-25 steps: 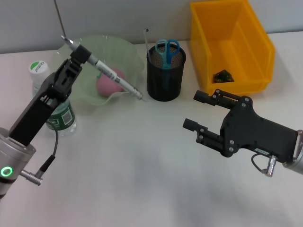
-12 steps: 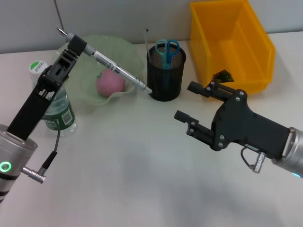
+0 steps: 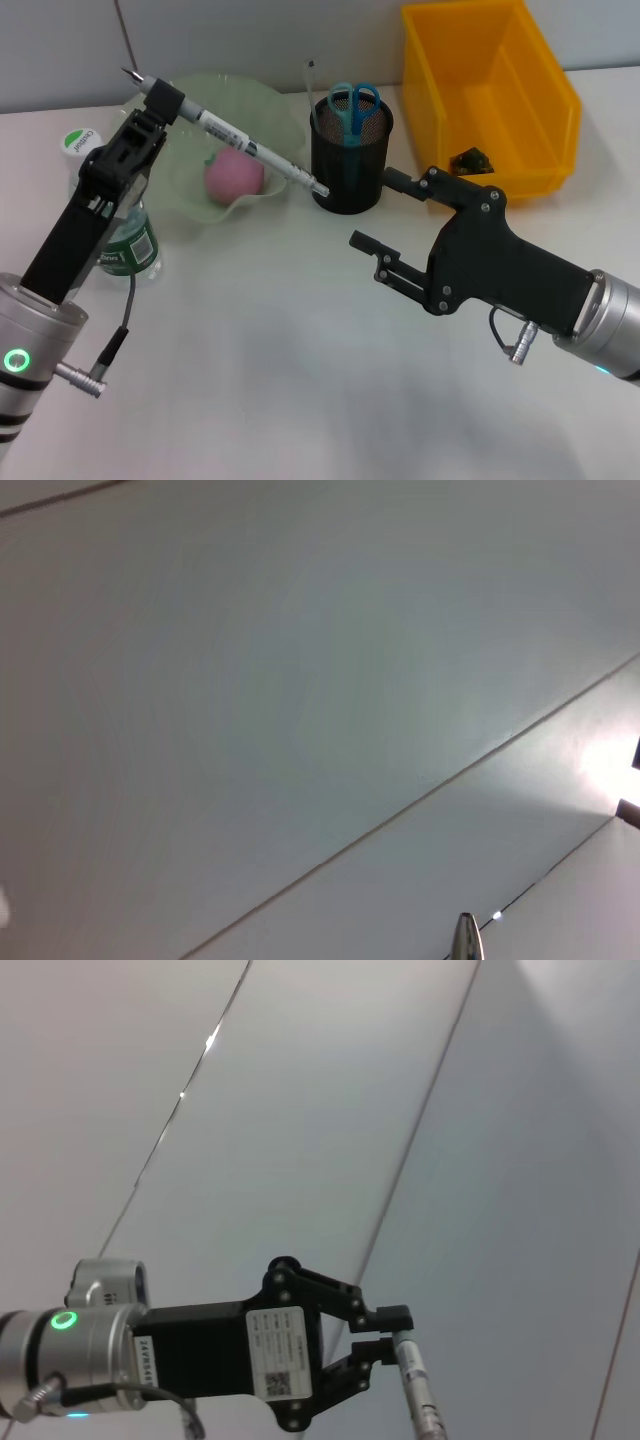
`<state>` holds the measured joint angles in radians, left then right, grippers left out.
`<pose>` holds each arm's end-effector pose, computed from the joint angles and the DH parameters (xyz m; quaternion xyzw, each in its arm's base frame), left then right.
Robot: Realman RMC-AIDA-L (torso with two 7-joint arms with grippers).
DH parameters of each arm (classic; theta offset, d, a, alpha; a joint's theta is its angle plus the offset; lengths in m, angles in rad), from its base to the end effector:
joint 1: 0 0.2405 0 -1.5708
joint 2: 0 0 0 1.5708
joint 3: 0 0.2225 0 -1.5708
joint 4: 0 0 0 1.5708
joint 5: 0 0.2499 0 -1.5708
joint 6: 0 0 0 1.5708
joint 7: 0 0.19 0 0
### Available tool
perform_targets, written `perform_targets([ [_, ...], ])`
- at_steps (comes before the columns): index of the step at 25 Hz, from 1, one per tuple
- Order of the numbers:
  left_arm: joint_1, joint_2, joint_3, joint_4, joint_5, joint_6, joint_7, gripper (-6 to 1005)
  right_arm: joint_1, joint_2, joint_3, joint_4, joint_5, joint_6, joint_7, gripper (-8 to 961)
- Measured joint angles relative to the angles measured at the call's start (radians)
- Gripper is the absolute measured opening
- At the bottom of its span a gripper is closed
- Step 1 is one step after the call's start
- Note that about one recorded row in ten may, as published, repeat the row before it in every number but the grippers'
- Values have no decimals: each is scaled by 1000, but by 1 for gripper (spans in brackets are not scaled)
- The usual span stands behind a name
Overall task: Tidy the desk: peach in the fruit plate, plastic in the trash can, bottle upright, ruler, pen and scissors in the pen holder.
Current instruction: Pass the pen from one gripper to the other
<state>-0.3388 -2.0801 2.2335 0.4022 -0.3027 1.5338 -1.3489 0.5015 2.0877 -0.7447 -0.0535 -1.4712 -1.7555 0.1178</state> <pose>-0.1827 0.3248 -0.0533 -0.6015 -0.4389 -0.6617 0.0882 0.2120 0.2953 -0.0654 -0.8372 -0.1125 0.4197 0.3322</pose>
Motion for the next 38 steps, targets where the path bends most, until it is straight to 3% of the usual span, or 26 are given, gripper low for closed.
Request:
perform_targets([
  [38,29,0,32,55,-8,-39,-52,131,119,4,4,123,8,27,-327,562],
])
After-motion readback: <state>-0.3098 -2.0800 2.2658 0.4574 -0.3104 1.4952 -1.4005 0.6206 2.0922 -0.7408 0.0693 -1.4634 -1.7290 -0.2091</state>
